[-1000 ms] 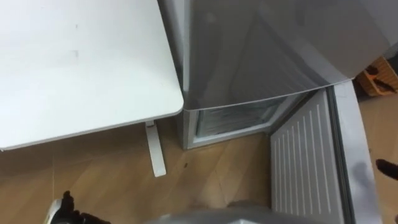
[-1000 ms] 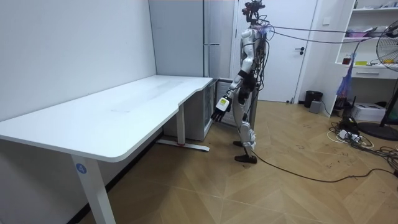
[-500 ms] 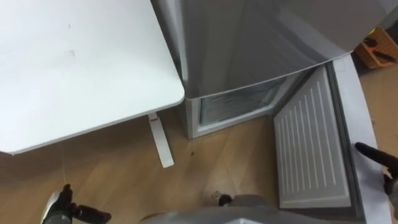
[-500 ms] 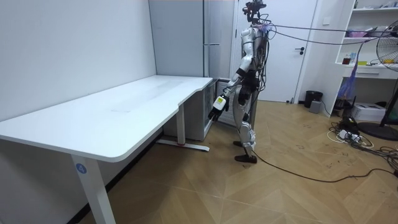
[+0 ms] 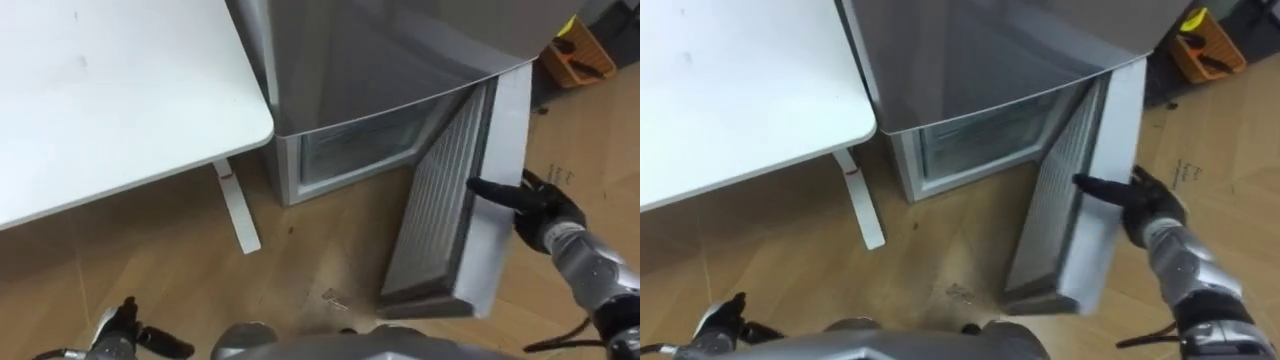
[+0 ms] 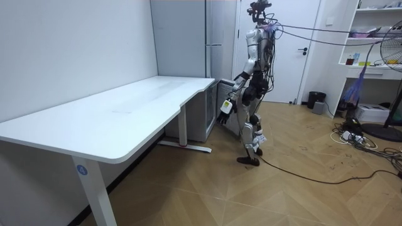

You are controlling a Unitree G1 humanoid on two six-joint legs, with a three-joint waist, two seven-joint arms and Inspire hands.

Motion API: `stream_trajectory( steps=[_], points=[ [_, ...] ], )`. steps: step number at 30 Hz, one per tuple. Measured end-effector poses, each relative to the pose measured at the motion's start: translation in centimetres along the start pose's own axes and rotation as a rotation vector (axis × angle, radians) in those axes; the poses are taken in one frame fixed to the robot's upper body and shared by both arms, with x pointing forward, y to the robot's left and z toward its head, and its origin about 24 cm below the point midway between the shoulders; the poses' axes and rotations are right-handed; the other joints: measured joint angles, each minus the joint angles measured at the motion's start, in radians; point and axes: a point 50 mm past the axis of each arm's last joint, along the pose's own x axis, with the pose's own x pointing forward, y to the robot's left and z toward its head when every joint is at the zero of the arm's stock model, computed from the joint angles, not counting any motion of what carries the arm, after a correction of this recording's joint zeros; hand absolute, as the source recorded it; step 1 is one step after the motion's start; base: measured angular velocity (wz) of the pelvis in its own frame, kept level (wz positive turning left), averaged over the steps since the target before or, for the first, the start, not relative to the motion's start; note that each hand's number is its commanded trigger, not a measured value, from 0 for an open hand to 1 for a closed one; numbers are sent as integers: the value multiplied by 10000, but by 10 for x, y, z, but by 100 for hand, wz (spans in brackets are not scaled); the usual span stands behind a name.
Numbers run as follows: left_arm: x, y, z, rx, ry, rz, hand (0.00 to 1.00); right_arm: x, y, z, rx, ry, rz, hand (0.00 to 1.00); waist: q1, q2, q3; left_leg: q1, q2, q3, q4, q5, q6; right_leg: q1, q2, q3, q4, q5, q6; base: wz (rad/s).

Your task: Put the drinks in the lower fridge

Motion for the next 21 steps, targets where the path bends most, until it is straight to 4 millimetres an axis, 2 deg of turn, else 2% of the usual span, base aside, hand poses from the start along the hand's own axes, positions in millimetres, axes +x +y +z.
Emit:
stream_trajectory(
  steps=[2, 5, 7, 8, 9, 10, 12, 14, 16, 18, 20, 21],
  points=[
    [0, -3, 2, 133, -22, -37, 0, 1, 23, -1, -214, -12, 956, 0, 15, -2, -12, -41, 19, -259, -13, 68, -32, 46, 58, -113, -186, 139, -66, -14],
    [1, -8, 0, 566, 207, -143, 0, -2, 70, -2, -286, -131, 2975, 0, 218, 5, -18, -82, 114, -368, 14, 116, -94, 89, 164, -170, -272, 252, -179, -3],
    [2, -12, 2, 1032, 317, -258, 0, -14, 116, 2, -211, -392, 5742, 0, 498, 0, -49, -70, 158, -595, 18, 169, -184, 213, 227, -322, -395, 306, -236, 12],
    [2, -14, 2, 1140, 347, -317, 0, -18, 130, 4, -166, -470, 6530, 0, 549, 13, -58, -71, 167, -620, 18, 180, -201, 246, 236, -363, -429, 314, -251, 24],
    [1, -18, -1, 1337, 459, -420, 0, -24, 153, 5, -7, -411, 7669, 0, 706, 27, -78, -55, 183, -679, 20, 207, -237, 324, 242, -467, -483, 323, -270, 16],
    [1, -19, -1, 1443, 481, -454, 0, -28, 159, -5, 188, 48, 8165, 0, 884, -9, -103, -12, 192, -694, 19, 219, -238, 357, 239, -500, -448, 307, -297, 14],
    [1, -21, -2, 1590, 579, -549, 0, -36, 173, -9, 282, 304, 9094, 0, 995, 13, -86, -63, 159, -953, 28, 227, -232, 387, 190, -684, -466, 301, -301, 24],
    [1, -22, -4, 1611, 719, -596, 0, -43, 191, -2, 178, 76, 10171, 0, 1110, 11, -87, -119, 122, -1025, 41, 262, -207, 311, 128, -739, -441, 247, -295, 24],
    [1, -22, -5, 1647, 856, -575, 0, -53, 212, 11, -58, -365, 11529, 0, 1117, 2, -91, -234, 42, -1272, -2, 293, -181, 330, 47, -972, -430, 214, -258, 31],
    [1, -24, -5, 1828, 850, -621, 0, -56, 220, 16, -304, -457, 12176, 0, 1153, -58, -125, -215, -21, -1431, -32, 307, -157, 416, 10, -1021, -413, 184, -209, 32],
    [1, -25, -5, 1878, 840, -646, 0, -58, 222, 11, -374, -276, 12542, 0, 1326, -120, -113, -106, -31, -1460, -28, 297, -140, 567, -21, -1123, -440, 180, -193, 13],
    [1, -25, -5, 1884, 835, -641, 0, -57, 219, 6, -341, -77, 12626, 0, 1336, -156, -79, -75, -29, -1540, -24, 286, -123, 703, -67, -1249, -437, 168, -175, 18]
  ],
)
